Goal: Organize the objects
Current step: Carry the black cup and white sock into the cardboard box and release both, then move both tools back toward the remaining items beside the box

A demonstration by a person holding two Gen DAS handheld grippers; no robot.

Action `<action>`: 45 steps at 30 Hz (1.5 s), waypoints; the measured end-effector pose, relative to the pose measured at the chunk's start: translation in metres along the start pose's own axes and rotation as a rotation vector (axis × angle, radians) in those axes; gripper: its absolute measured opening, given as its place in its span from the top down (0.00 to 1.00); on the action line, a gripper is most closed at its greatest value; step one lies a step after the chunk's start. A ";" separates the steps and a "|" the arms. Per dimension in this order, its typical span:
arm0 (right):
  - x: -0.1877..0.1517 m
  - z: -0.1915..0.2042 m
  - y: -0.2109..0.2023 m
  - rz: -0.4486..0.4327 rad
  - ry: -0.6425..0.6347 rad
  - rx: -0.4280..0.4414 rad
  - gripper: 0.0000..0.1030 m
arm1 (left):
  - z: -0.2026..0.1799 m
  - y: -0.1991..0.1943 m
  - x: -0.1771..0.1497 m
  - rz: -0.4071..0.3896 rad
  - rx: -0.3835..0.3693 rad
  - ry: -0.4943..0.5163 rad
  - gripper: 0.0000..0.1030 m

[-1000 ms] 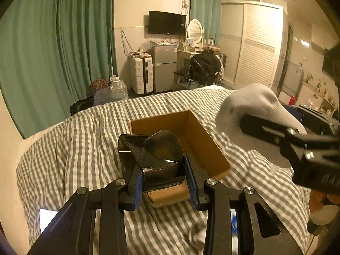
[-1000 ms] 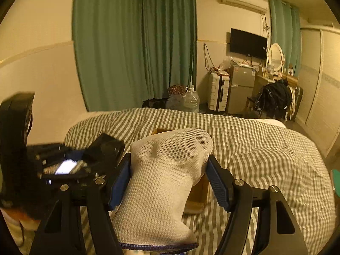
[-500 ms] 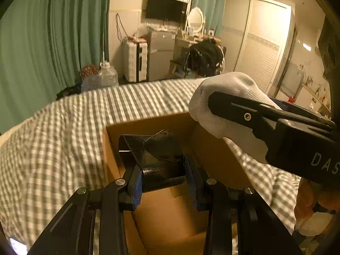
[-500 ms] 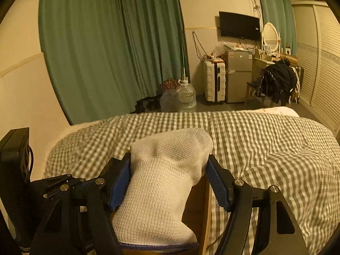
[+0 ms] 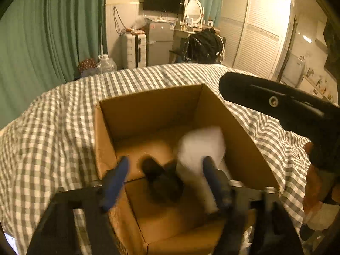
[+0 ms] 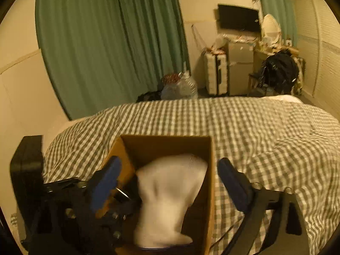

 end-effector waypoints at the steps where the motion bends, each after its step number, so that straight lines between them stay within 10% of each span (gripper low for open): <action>1: 0.001 0.000 -0.003 -0.002 0.000 -0.009 0.09 | -0.001 -0.006 0.000 -0.013 0.008 0.001 0.13; 27: 0.014 0.080 -0.280 -0.185 -0.200 -0.171 0.09 | -0.020 -0.218 -0.039 -0.173 0.146 0.005 0.03; 45: -0.143 0.082 -0.203 0.096 -0.187 -0.194 0.09 | -0.003 -0.151 -0.177 0.033 0.210 -0.079 0.02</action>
Point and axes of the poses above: each gripper's, at about its wrist camera, not at the fingertips, and y roughly the way its jaws point, z to its left, x to its top, the point moved 6 cm from there along y, roughly the way its jaws point, and after that the axes turned 7 degrees about -y, right-handed, at the moved point
